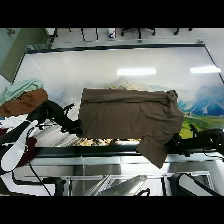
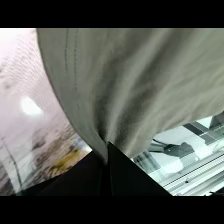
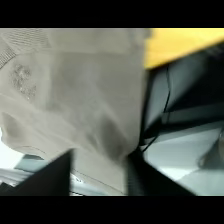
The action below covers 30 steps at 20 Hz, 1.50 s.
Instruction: Fold the shirts.
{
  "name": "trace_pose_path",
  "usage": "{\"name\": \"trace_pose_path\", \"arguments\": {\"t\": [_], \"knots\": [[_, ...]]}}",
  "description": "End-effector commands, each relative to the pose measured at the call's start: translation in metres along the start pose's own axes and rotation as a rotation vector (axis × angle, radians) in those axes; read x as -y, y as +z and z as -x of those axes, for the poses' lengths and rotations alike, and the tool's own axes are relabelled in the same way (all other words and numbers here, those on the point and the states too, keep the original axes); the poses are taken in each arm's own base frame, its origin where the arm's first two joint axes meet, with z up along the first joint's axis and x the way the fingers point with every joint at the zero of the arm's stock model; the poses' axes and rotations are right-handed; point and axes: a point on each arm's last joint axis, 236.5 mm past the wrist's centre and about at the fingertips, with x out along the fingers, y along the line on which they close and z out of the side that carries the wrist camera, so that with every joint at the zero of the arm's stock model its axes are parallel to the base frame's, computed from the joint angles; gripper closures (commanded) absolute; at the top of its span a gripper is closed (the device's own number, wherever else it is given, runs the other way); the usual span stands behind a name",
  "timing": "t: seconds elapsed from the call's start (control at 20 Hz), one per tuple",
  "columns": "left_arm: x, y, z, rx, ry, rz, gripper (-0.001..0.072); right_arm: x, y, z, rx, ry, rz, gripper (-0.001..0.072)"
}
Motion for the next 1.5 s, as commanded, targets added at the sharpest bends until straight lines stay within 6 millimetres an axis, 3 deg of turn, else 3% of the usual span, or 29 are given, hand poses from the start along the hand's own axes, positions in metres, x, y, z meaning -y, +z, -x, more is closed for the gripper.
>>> {"name": "trace_pose_path", "arguments": {"t": [0.0,0.05,0.15,0.35,0.45,0.55,0.6,0.75,0.85,1.05,1.25,1.45], "knots": [[-0.002,-0.002,0.015,0.036,0.045,-0.027,0.0687,-0.022,0.023,-0.010,0.059,0.057,0.055,0.0576],[-0.008,-0.004,0.022,0.049,0.086,-0.023,0.0687,-0.027,0.025,-0.003,0.061,0.064,0.072,0.0685],[-0.027,-0.016,0.036,0.048,0.196,0.010,0.0687,-0.026,0.018,0.012,0.036,0.016,0.092,0.0685],[-0.046,-0.056,0.031,-0.019,0.267,0.046,0.0687,0.025,-0.002,0.048,0.090,-0.277,-0.026,0.0685],[-0.051,-0.072,0.022,-0.039,0.271,0.056,0.0687,0.021,-0.007,0.058,0.119,-0.285,0.002,0.0685],[-0.052,-0.077,0.021,-0.037,0.272,0.061,0.0687,0.004,0.002,0.062,0.182,-0.233,0.050,0.0685],[-0.049,-0.070,0.026,-0.008,0.270,0.053,0.0687,-0.015,0.015,0.067,0.233,-0.170,0.101,0.0685],[-0.028,-0.016,0.068,0.158,0.269,0.015,0.0687,-0.089,0.064,0.084,0.372,0.040,0.224,0.0686],[-0.014,0.023,0.095,0.232,0.264,0.002,0.0687,-0.114,0.090,0.076,0.351,0.043,0.270,0.0685],[0.010,0.096,0.124,0.325,0.215,-0.030,0.0687,-0.157,0.146,0.054,0.319,0.022,0.354,0.0685],[0.013,0.146,0.122,0.347,0.219,-0.058,0.0687,-0.187,0.194,0.057,0.352,0.033,0.377,0.0685],[0.006,0.176,0.104,0.313,0.217,-0.058,0.0686,-0.182,0.209,0.046,0.333,0.027,0.362,0.0673]]}}
